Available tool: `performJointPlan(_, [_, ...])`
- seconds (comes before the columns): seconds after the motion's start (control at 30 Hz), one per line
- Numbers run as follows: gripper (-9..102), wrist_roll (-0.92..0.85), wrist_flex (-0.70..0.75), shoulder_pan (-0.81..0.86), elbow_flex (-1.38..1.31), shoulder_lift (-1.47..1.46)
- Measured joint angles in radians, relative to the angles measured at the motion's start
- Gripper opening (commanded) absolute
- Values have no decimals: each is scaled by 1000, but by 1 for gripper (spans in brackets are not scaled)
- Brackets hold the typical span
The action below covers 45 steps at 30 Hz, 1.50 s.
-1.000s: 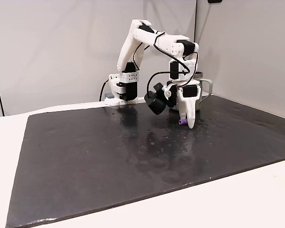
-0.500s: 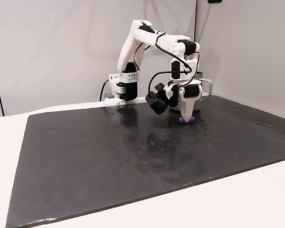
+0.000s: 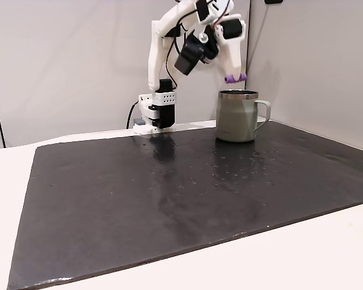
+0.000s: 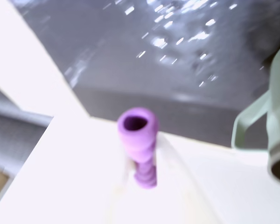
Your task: Grasp a pengrip and put it in the cup.
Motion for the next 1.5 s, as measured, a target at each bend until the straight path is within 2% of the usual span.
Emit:
performJointPlan(0.23, [0,-84,35,-8,17,207])
performJointPlan(0.63, [0,-178,55,-319,426,492])
performJointPlan(0.8, [0,-193,55,-376,522,505])
performJointPlan(1.07, [0,-206,54,-468,428,368])
performJointPlan(1.1, [4,-210,54,-482,417,359])
performJointPlan(1.17, [20,-218,54,-491,411,356])
performJointPlan(1.23, [28,-222,54,-485,411,357])
performJointPlan(1.5, [30,-229,54,-511,433,379])
